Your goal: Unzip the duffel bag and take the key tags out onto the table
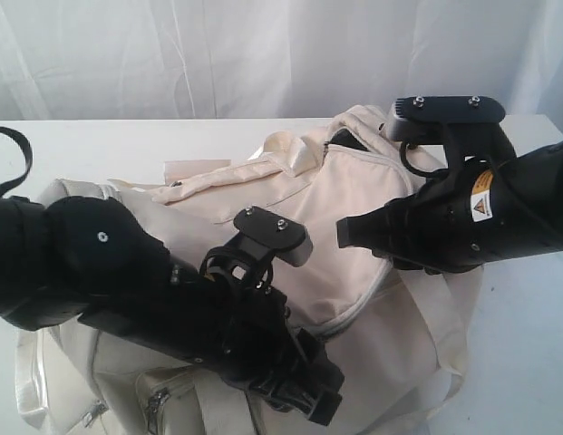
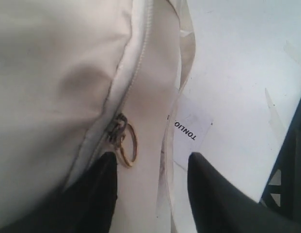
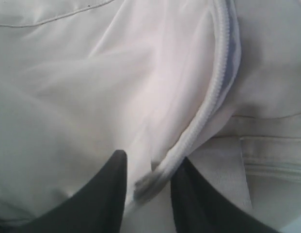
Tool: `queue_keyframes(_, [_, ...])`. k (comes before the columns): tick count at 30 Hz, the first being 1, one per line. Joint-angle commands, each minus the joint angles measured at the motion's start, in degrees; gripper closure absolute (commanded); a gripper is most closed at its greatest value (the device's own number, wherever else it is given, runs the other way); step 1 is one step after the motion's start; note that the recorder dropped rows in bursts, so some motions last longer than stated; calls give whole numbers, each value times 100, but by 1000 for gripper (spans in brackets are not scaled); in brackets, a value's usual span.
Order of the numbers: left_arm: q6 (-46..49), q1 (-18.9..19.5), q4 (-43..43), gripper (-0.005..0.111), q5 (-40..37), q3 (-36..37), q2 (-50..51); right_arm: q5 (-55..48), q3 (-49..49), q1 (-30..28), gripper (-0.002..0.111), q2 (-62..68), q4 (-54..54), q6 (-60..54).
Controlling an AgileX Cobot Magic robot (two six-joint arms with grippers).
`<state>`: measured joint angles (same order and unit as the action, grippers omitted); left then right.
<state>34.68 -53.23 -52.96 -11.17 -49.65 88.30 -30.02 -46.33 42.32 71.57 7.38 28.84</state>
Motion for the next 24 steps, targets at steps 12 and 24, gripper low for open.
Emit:
queue_keyframes(12, [739, 19, -295, 56, 831, -116, 370, 49, -49, -11, 79, 3, -4, -7])
queue_keyframes(24, [538, 62, -519, 56, 649, -116, 298, 89, -49, -11, 79, 3, -4, -7])
